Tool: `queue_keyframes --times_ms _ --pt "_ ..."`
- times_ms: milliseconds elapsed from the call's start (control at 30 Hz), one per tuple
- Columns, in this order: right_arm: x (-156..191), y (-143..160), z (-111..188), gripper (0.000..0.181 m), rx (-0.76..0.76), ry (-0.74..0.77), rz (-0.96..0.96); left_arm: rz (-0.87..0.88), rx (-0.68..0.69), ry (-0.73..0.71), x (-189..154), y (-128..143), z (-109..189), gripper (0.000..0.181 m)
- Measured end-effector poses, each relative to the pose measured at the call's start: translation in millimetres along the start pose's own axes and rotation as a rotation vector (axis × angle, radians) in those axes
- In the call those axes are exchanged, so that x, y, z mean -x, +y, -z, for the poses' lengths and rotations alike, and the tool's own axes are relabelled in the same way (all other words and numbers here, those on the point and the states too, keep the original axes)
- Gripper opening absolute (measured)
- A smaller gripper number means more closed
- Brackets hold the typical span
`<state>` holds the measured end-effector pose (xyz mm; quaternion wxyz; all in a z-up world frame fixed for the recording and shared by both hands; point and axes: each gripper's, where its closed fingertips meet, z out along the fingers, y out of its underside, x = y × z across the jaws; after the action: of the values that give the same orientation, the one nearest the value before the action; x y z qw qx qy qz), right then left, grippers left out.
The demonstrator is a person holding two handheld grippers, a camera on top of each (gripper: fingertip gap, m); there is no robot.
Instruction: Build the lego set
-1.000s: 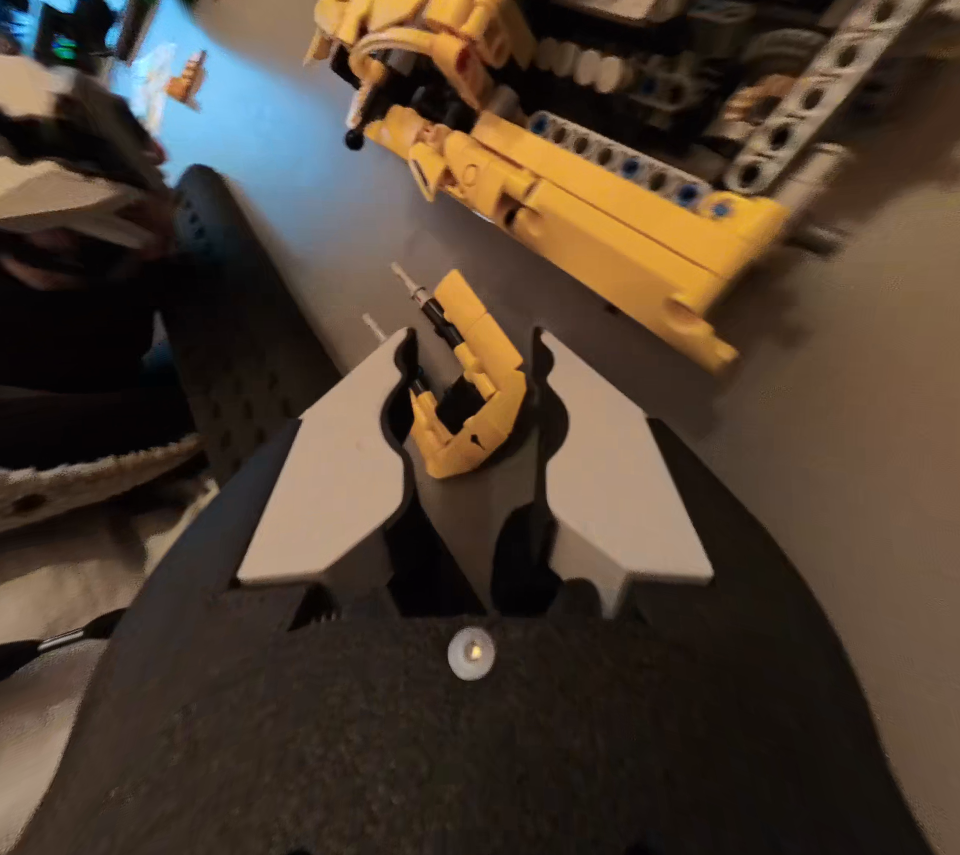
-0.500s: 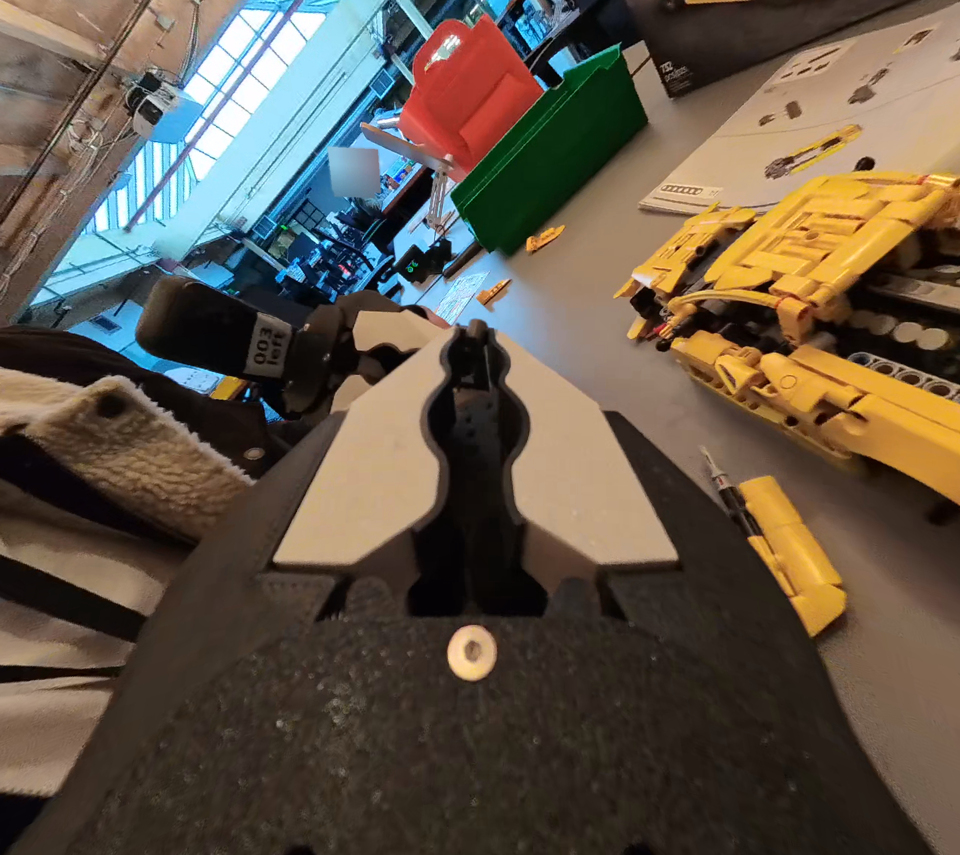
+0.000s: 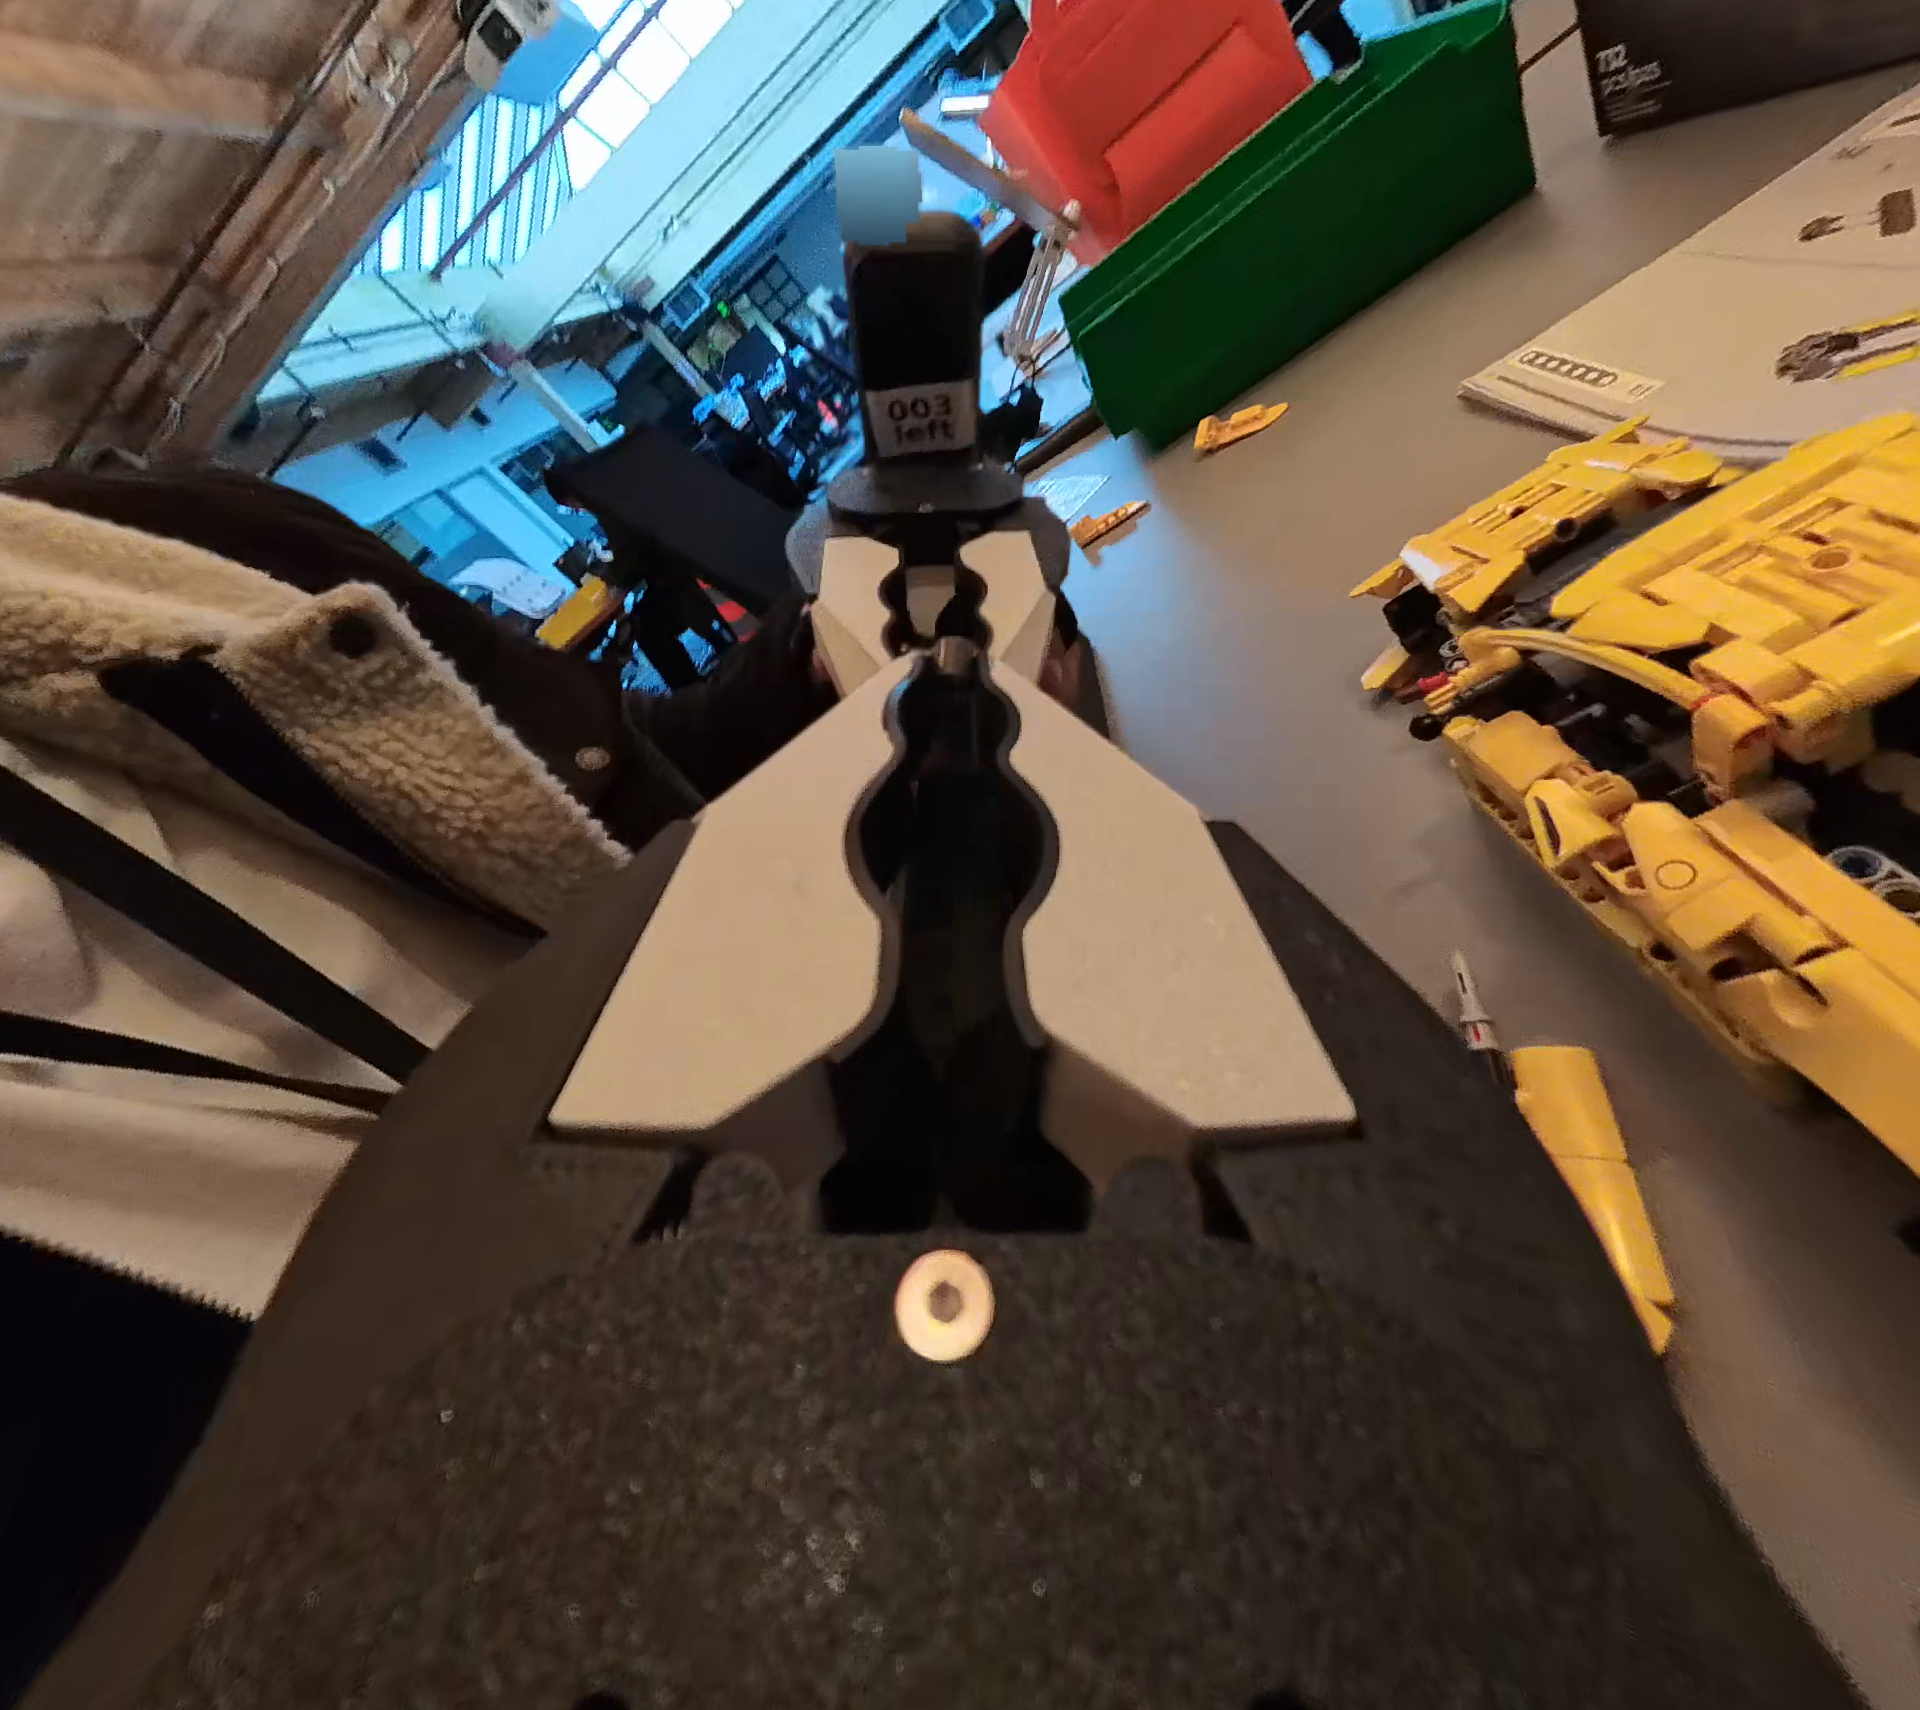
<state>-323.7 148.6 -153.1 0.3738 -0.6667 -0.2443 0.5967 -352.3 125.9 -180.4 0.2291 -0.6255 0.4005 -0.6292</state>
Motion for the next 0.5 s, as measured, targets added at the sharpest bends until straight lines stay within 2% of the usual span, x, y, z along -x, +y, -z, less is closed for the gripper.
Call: queue_keyframes --times_ms 167,267,467,500 --pt "-1 5 -9 0.007 0.092 -0.013 0.015 -0.031 0.05 0.0 1 2 -2 0.021" --pt "1 10 -16 0.007 0.129 -0.027 0.014 -0.047 0.059 -0.006 2 3 -5 0.01" --pt "-7 14 -16 0.007 0.137 -0.038 -0.024 -0.059 0.078 -0.02 7 7 -3 0.007" --pt "-12 12 -11 0.012 0.131 -0.014 -0.008 -0.061 0.076 -0.03 10 6 -1 0.007"
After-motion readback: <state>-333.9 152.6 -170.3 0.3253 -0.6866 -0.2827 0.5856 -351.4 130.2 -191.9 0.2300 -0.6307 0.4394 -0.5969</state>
